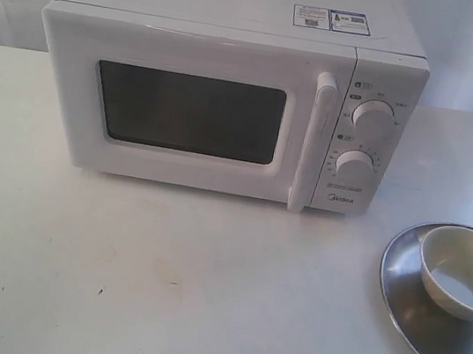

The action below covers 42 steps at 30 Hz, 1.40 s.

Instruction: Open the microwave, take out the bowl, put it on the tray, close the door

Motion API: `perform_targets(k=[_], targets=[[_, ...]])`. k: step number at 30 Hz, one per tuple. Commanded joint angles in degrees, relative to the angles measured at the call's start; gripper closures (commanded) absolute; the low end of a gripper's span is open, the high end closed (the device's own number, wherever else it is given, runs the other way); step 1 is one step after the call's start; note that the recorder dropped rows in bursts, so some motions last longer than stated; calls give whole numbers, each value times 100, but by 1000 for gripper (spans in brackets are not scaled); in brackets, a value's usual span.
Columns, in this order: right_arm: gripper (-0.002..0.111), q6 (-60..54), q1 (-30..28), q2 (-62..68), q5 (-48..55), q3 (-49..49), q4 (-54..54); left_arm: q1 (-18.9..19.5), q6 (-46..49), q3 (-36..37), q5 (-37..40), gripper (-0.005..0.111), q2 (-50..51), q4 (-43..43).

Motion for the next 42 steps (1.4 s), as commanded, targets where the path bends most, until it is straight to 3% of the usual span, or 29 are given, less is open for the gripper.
perform_targets(k=[1,42], targets=[[108,-60,-51,-36,-29,14,-49,-23,-26,12,-3,107,-19,-22],[108,61,-51,-36,5,14,-49,-23,-26,12,-3,107,-19,-22]])
